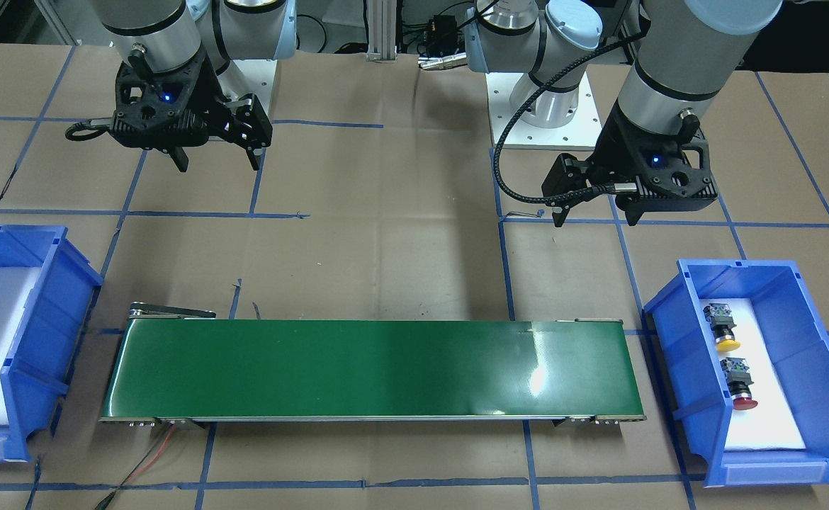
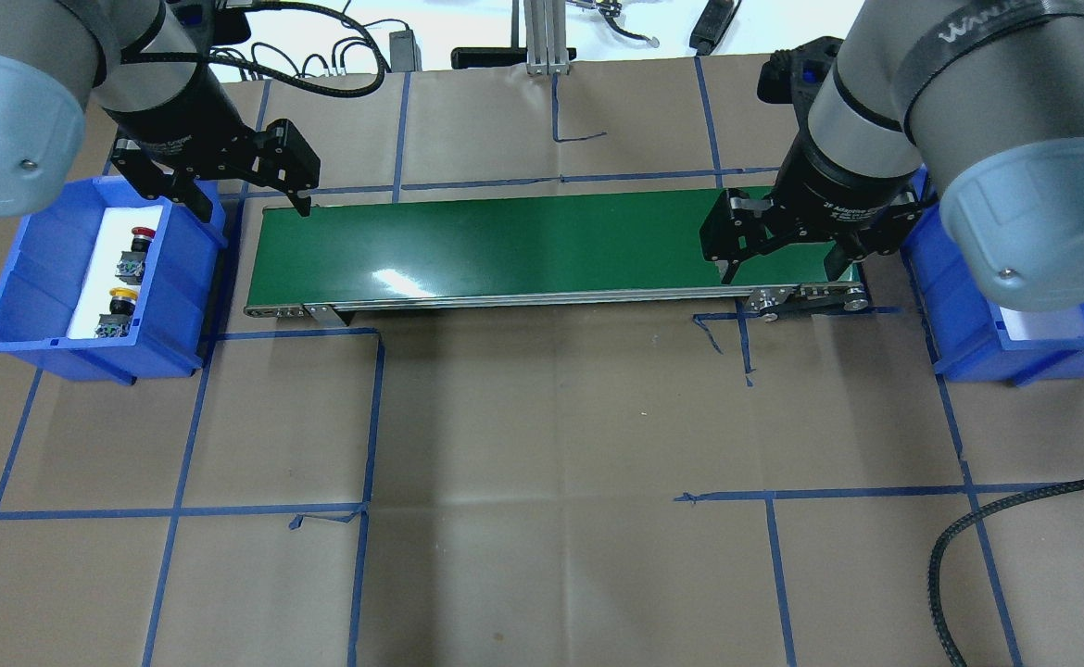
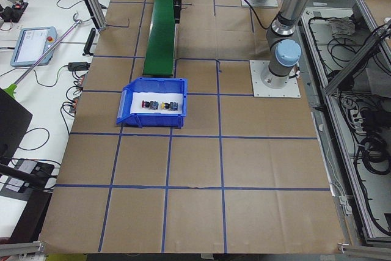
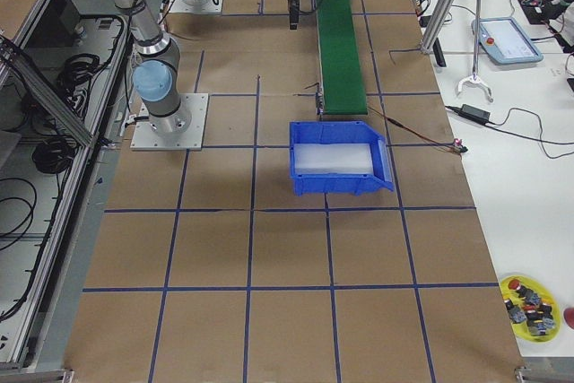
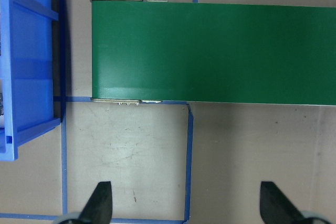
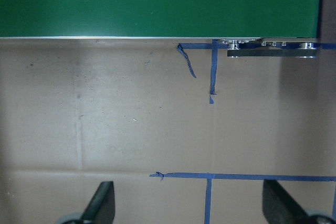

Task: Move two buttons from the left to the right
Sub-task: 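Move the left gripper over the blue bin beside it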

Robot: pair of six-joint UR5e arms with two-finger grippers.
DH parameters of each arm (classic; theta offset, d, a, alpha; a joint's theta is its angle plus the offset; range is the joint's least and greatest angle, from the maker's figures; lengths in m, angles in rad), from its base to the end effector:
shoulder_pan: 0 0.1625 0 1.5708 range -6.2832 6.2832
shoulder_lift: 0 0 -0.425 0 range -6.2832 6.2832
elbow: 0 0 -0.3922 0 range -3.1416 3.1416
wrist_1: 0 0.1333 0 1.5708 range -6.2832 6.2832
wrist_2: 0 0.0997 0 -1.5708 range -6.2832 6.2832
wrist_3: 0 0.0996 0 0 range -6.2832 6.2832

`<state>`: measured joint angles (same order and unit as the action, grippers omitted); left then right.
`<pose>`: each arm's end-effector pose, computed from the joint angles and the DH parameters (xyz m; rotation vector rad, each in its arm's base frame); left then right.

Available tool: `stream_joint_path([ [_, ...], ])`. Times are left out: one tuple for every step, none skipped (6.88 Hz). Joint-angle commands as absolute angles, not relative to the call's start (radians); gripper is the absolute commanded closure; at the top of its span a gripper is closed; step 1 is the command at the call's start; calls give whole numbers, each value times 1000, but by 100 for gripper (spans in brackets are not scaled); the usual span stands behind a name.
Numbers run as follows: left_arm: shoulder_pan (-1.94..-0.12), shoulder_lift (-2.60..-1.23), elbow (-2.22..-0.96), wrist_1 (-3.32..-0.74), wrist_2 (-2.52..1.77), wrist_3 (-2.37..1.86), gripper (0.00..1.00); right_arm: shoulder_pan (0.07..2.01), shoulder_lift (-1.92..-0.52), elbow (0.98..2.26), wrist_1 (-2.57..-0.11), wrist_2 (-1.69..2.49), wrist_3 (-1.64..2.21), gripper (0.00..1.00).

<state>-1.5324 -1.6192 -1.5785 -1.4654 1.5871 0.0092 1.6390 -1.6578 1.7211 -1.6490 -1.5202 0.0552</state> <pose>-0.1117 -0.5213 0.4705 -0.0462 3.1228 -0.0764 0.1691 -0.4452 0.4631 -0.0207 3.0901 -0.0182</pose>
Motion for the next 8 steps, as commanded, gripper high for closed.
stream_joint_path([
  [-1532, -1620, -1578, -1465, 1586, 9, 0, 1638, -1658, 1721, -1649, -1520, 55, 0],
  [-1532, -1620, -1580, -1465, 1586, 9, 0, 1638, -1658, 1721, -1649, -1520, 55, 0],
  [-1532, -1620, -1580, -1465, 1585, 9, 0, 1638, -1657, 1721, -1649, -1520, 55, 0],
  [-1532, -1617, -1580, -1465, 1583, 9, 0, 1638, -1657, 1721, -1649, -1520, 55, 0],
  [-1532, -1614, -1580, -1465, 1580, 9, 0, 1640, -1654, 1721, -1649, -1520, 55, 0],
  [-1526, -1614, -1578, -1463, 1577, 15, 0, 1640, -1654, 1721, -1649, -1519, 55, 0],
  [-1517, -1614, -1580, -1463, 1578, 24, 0, 1638, -1654, 1721, -1649, -1520, 55, 0],
  [-1487, -1615, -1580, -1454, 1577, 56, 0, 1638, -1654, 1721, -1649, -1520, 55, 0],
])
